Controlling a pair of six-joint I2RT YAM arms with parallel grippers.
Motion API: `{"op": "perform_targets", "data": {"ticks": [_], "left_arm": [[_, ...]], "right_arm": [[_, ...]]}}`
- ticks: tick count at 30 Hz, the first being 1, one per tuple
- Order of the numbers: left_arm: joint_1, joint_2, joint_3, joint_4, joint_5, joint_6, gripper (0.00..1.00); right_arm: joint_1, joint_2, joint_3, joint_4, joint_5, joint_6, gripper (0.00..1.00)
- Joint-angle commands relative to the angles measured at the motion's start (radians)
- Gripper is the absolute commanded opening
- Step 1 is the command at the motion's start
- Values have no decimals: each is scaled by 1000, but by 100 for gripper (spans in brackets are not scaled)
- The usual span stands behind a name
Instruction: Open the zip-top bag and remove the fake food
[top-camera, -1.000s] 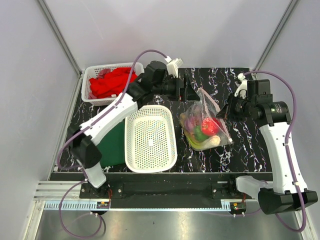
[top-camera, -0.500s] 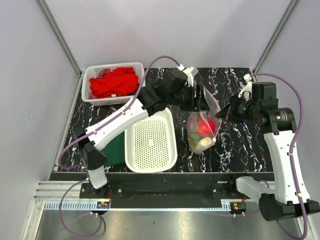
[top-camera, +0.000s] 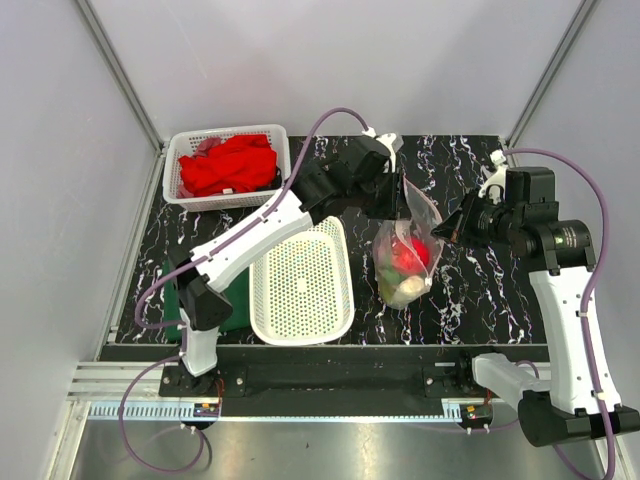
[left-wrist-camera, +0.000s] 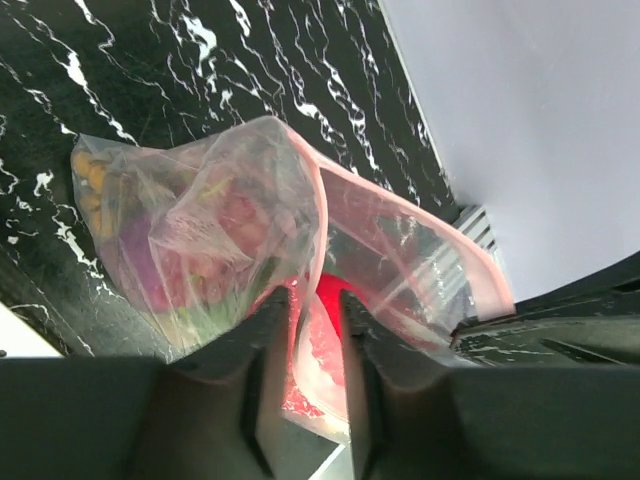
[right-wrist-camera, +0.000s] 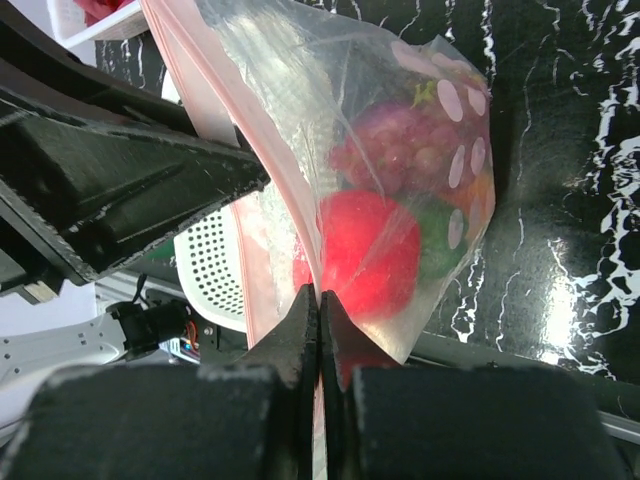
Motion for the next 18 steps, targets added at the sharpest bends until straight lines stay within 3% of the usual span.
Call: {"op": "perform_targets", "data": {"ticks": [1, 4, 5, 8, 18], "left_arm": [[5, 25, 71, 0, 109, 21, 24], [10, 52, 117, -25, 155, 30, 3], [11, 58, 134, -34, 192, 36, 0], [17, 58, 194, -98, 266, 16, 0], [37, -47, 33, -288, 303, 97, 0]], "right_arm": [[2, -20, 19, 39, 36, 5, 0], [2, -18, 20, 39, 49, 0, 0], [2, -18, 20, 35, 59, -3, 0], [2, -18, 26, 13, 130, -21, 0], [2, -23, 75, -16, 184, -104, 0]]}}
